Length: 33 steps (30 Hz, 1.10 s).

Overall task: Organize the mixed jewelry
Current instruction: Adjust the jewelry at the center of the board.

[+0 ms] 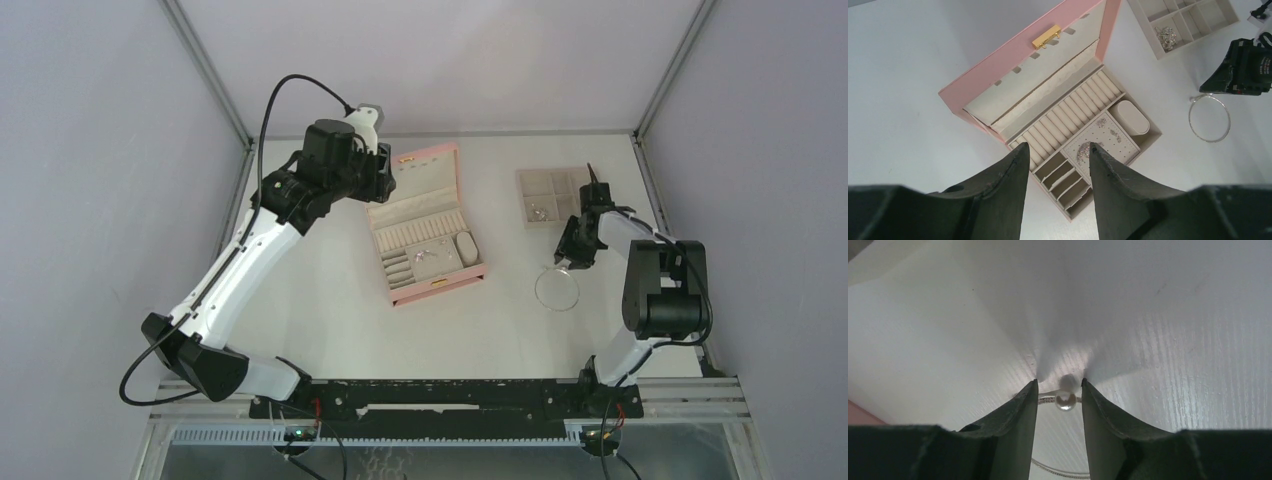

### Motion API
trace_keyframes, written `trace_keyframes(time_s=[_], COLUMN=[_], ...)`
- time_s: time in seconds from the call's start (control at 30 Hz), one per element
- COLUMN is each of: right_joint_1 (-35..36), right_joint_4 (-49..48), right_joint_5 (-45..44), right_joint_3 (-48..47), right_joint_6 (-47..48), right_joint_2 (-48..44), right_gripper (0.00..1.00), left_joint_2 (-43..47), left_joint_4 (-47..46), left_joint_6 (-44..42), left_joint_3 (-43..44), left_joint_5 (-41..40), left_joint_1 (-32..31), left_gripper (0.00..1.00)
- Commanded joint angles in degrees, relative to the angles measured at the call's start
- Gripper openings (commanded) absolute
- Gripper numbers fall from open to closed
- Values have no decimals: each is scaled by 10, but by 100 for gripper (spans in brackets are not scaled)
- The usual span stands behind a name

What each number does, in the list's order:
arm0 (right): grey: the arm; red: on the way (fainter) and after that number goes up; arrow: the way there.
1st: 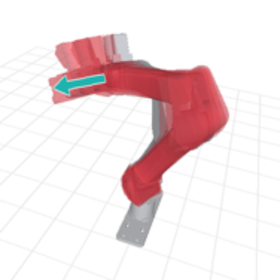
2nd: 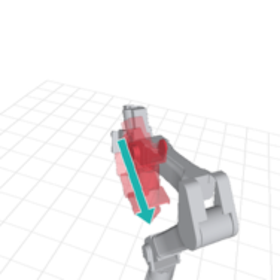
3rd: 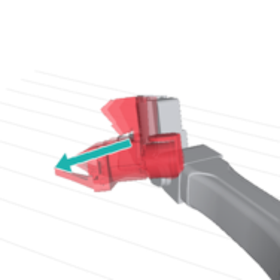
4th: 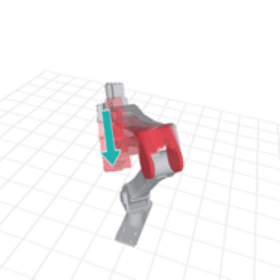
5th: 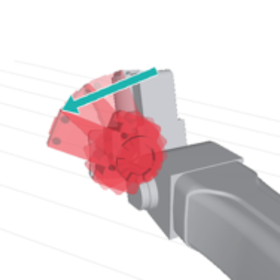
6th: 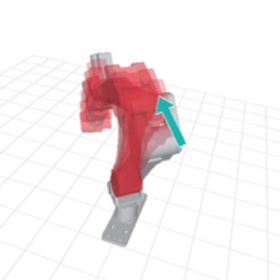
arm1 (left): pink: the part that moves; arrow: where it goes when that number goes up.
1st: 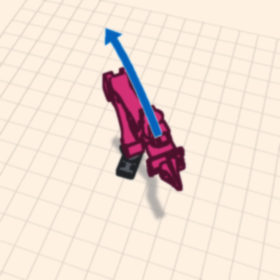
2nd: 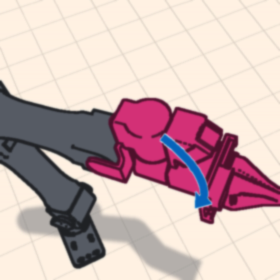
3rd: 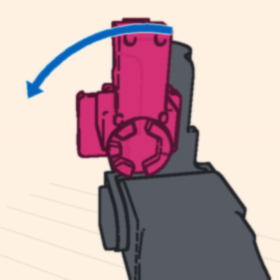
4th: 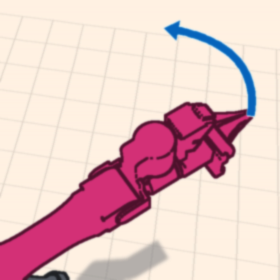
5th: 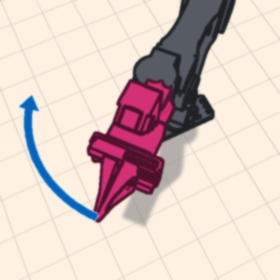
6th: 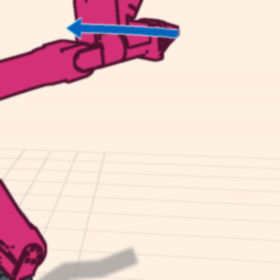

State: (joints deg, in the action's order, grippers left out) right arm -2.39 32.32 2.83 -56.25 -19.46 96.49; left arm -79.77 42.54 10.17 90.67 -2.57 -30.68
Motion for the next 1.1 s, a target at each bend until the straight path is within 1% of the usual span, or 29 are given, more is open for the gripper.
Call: trace_keyframes(time_s=[0.0, 0.17, 0.27, 0.33, 0.43, 0.5, 0.57, 0.63, 0.67, 0.7, 0.8, 0.97, 1.03, 1.07], right_joint_1=[20, 31, 40, 40, 37, 34, 29, 6, -10, -21, -42, -45, -46, -46], right_joint_4=[1, 11, 14, 15, 15, 19, 27, 40, 41, 41, 44, 30, 26, 26], right_joint_5=[-22, -28, -44, -43, -35, -15, -16, -27, -28, -28, -48, -37, -11, 2], right_joint_3=[-20, -20, -20, -20, -20, -19, -19, -13, -7, 2, 31, 98, 128, 139], right_joint_6=[-2, -4, -9, -13, -22, -34, -59, -92, -109, -125, -162, -204, -214, -214], right_joint_2=[-2, -10, -18, -24, -31, -36, -39, -47, -54, -62, -96, -150, -172, -184], right_gripper=[44, 30, 27, 23, 19, 18, 16, 4, 2, 2, 7, 10, 14, 19], left_joint_2=[5, 6, 7, 8, 9, 10, 11, 12, 12, 12, 15, 25, 25, 25], left_joint_4=[-19, -20, -20, -19, -19, -19, -19, -19, -19, -19, -20, -32, -31, -30], left_joint_6=[10, 10, 10, 9, 9, 8, 7, 7, 7, 6, 4, -1, -3, -3], left_joint_3=[-8, -10, -11, -13, -15, -17, -16, -16, -16, -17, -20, -34, -32, -32], left_joint_5=[9, 9, 10, 10, 10, 10, 10, 9, 9, 9, 9, 9, 7, 6], left_joint_1=[3, 3, 2, 3, 3, 3, 3, 3, 3, 3, 3, 3, 3, 3], left_gripper=[53, 53, 53, 53, 53, 53, 53, 53, 53, 53, 53, 54, 53, 54])
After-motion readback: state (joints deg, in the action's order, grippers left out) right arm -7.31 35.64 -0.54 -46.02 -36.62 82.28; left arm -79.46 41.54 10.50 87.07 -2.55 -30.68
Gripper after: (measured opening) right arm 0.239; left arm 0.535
